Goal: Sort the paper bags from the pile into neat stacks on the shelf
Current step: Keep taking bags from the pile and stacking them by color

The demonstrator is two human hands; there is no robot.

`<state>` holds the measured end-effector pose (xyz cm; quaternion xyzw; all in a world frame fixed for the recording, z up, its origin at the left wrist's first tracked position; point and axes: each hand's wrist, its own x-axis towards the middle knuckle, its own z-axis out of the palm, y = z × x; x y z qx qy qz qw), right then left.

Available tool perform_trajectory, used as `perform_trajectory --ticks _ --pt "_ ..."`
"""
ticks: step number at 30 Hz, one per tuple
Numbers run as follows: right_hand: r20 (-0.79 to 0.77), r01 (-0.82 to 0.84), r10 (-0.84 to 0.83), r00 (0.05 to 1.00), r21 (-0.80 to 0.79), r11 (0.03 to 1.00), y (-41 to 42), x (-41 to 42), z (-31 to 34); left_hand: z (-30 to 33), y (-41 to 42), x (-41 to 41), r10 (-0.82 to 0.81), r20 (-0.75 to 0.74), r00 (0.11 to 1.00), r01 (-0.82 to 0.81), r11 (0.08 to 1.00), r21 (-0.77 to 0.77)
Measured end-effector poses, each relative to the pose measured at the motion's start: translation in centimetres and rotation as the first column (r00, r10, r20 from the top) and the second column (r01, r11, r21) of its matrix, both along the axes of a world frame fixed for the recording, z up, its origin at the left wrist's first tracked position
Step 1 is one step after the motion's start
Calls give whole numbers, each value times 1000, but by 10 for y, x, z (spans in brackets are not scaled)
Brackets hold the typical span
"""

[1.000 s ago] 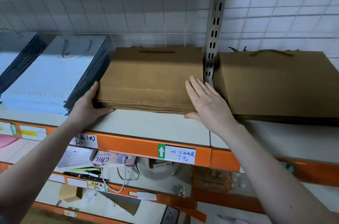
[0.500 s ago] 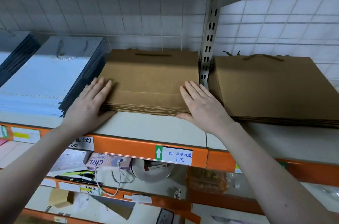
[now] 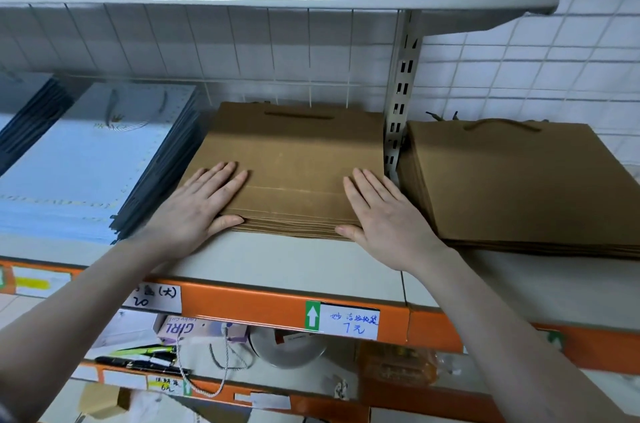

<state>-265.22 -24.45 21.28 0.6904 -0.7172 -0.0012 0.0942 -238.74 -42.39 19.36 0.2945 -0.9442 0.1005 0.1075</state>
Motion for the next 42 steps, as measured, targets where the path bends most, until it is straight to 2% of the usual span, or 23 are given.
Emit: perform_trajectory --ticks 4,7,12,17,27,33,36,39,42 --pt "11 -8 8 1000 34 999 -5 -3 4 2 -7 0 -21 -15 1000 21 999 33" --pt "38 -14 12 999 57 998 -6 -4 8 14 -11 2 -12 -61 998 19 994 112" --pt "38 -10 6 999 101 995 -4 -4 17 34 -24 10 -76 -21 997 79 953 293" --pt "-15 7 -6 1000 118 993 -9 8 28 47 -26 12 -55 26 998 40 915 401" --pt "-45 -23 31 999 166 986 -18 9 40 47 -34 17 -79 -40 996 88 936 341" --pt "-132 -132 137 982 51 990 -15 19 40 42 -27 19 -76 -69 995 93 950 298" --pt "-104 -135 136 985 18 991 -11 23 39 39 -24 18 -96 -102 990 125 934 335" --pt "-63 -60 66 996 90 994 -6 22 39 37 -23 17 -105 -121 987 143 917 371" --pt "-113 -54 69 991 134 990 -4 23 37 37 -22 16 -108 -127 986 149 912 382"
